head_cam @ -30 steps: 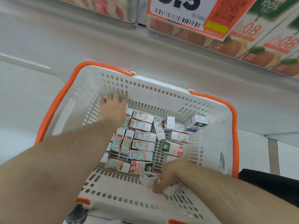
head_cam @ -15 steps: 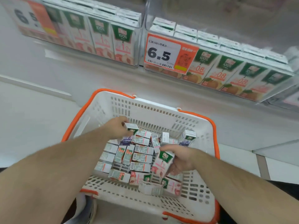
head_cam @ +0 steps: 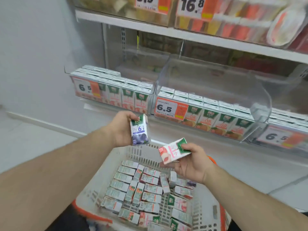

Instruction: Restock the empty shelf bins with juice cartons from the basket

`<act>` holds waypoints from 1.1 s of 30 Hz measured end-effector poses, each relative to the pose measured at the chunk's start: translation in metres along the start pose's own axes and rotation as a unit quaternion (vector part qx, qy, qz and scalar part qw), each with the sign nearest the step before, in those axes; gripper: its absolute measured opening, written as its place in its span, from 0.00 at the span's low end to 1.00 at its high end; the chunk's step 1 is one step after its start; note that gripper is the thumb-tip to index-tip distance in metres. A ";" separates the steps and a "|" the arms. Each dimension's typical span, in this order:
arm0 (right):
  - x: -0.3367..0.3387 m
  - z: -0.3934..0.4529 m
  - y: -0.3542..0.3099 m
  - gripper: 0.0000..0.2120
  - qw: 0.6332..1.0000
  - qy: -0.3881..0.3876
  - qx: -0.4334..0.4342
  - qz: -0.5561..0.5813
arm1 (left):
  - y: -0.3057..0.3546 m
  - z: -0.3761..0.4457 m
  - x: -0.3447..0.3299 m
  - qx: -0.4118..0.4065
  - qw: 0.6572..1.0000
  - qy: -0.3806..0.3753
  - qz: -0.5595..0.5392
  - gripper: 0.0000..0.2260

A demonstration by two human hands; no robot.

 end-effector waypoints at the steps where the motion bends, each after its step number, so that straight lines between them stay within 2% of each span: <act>1: -0.001 -0.002 -0.006 0.32 1.000 0.018 0.019 -0.005 | 0.009 -0.005 -0.002 -0.014 1.000 0.017 -0.012 0.10; 3: -0.003 -0.008 -0.019 0.23 0.997 0.055 0.055 0.002 | 0.022 -0.014 -0.005 -0.029 0.999 0.040 0.007 0.13; 5: -0.013 -0.017 -0.033 0.11 0.993 0.074 0.093 0.020 | 0.031 -0.019 -0.005 -0.035 0.993 0.053 0.100 0.18; 6: -0.021 -0.022 -0.040 0.08 0.990 0.078 0.112 0.028 | 0.034 -0.022 -0.005 -0.035 0.985 0.055 0.161 0.19; 8: -0.032 -0.029 -0.051 0.06 0.985 0.089 0.140 0.038 | 0.042 -0.026 -0.005 -0.047 0.964 0.051 0.257 0.16; 10: -0.046 -0.033 -0.063 0.05 0.981 0.096 0.166 0.033 | 0.050 -0.023 -0.006 -0.076 0.946 0.027 0.315 0.04; 12: -0.059 -0.037 -0.075 0.06 0.977 0.096 0.188 0.021 | 0.047 -0.023 -0.012 -0.067 0.936 -0.041 0.344 0.14; 14: -0.075 -0.039 -0.087 0.07 0.974 0.088 0.210 -0.005 | 0.041 -0.026 -0.023 -0.048 0.932 -0.116 0.341 0.19; 16: -0.090 -0.039 -0.098 0.04 0.966 0.088 0.234 -0.058 | 0.039 -0.030 -0.034 -0.054 0.932 -0.163 0.319 0.20; 18: -0.108 -0.041 -0.112 0.08 0.952 0.086 0.264 -0.130 | 0.046 -0.033 -0.042 -0.104 0.920 -0.168 0.337 0.15; 20: -0.131 -0.045 -0.130 0.14 0.919 0.080 0.310 -0.231 | 0.063 -0.032 -0.041 -0.172 0.913 -0.139 0.343 0.12; 23: -0.172 -0.057 -0.158 0.21 0.821 0.084 0.403 -0.396 | 0.093 -0.039 -0.030 -0.247 0.918 -0.111 0.289 0.14; 25: -0.191 -0.063 -0.169 0.23 0.756 0.103 0.466 -0.448 | 0.112 -0.044 -0.015 -0.281 0.926 -0.082 0.239 0.15; 27: -0.203 -0.062 -0.172 0.25 0.714 0.130 0.496 -0.477 | 0.124 -0.047 -0.001 -0.306 0.928 -0.050 0.205 0.16; 29: -0.213 -0.057 -0.174 0.26 0.691 0.163 0.493 -0.503 | 0.131 -0.047 0.012 -0.318 0.927 -0.019 0.199 0.16; 31: -0.223 -0.047 -0.178 0.28 0.693 0.183 0.464 -0.520 | 0.135 -0.044 0.025 -0.323 0.923 0.015 0.207 0.17; 33: -0.236 -0.032 -0.180 0.24 0.691 0.186 0.434 -0.547 | 0.139 -0.043 0.035 -0.332 0.915 0.048 0.222 0.16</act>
Point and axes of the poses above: each hand's wrist, its own z-axis towards the middle knuckle, its own x-axis out of the back of the hand, y = z × x, the point moved 9 cm from there along z, towards the middle knuckle, and after that the axes turned 3 degrees about -x, right-handed, at the moved point
